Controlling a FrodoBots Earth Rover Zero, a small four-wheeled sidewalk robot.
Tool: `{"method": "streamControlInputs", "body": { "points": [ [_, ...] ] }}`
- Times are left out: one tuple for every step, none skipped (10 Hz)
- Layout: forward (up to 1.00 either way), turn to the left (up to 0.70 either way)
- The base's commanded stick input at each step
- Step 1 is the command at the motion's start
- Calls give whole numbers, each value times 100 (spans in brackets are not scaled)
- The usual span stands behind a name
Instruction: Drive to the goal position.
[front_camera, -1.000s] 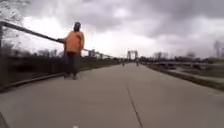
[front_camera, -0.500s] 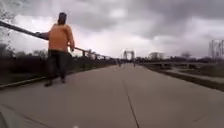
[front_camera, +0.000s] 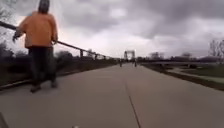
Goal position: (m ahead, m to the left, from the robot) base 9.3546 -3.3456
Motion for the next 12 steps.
{"method": "streamControlInputs", "body": {
  "points": [
    [100, 0],
    [100, 0],
    [100, 0],
    [100, 0],
    [100, -12],
    [100, -30],
    [100, -40],
    [100, -40],
    [100, -40],
    [100, -40],
    [100, -39],
    [100, -34]
  ]
}}
